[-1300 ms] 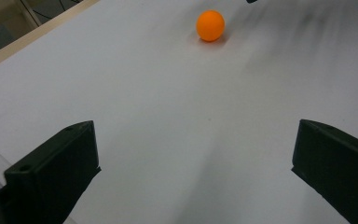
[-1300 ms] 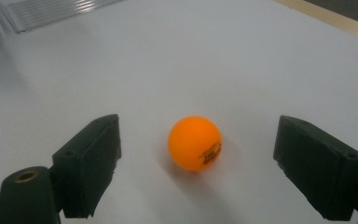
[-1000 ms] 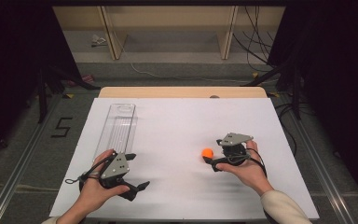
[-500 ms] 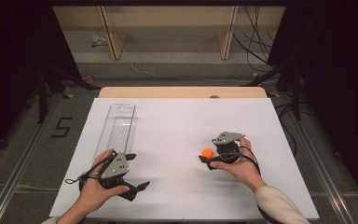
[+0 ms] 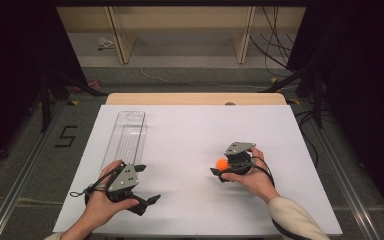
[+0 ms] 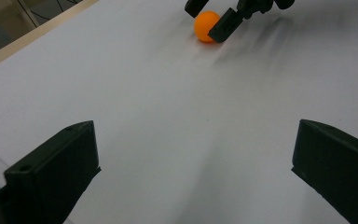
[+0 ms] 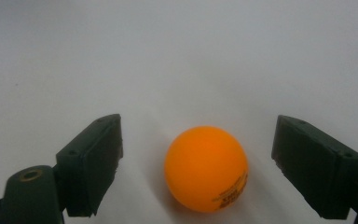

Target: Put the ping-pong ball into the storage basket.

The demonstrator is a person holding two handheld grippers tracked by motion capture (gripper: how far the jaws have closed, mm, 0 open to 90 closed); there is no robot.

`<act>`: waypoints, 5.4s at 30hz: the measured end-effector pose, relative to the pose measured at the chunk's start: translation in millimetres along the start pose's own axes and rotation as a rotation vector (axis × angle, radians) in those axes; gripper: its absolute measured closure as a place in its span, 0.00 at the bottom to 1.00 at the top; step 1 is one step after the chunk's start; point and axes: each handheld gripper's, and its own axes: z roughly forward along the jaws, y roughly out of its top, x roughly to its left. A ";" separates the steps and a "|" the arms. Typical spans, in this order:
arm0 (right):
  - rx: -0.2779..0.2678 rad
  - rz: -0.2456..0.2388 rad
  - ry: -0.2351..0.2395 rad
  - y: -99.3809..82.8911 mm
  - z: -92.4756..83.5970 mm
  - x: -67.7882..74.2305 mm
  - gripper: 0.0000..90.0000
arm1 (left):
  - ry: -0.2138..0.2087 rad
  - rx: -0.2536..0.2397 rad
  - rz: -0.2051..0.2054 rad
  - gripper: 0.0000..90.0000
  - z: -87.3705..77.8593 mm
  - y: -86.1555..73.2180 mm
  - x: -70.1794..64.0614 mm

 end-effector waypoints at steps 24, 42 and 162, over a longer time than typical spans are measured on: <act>0.020 0.017 -0.002 -4.3 6.2 -1.2 0.40 | -0.005 0.000 0.002 0.00 -0.2 0.2 -0.4; 0.023 0.024 -0.011 -5.9 6.7 -2.7 0.51 | -0.009 0.003 0.003 0.00 -0.2 0.3 -0.4; -0.167 -0.048 0.008 69.9 -9.5 17.0 0.57 | -0.011 0.002 0.005 0.00 0.2 0.2 -1.4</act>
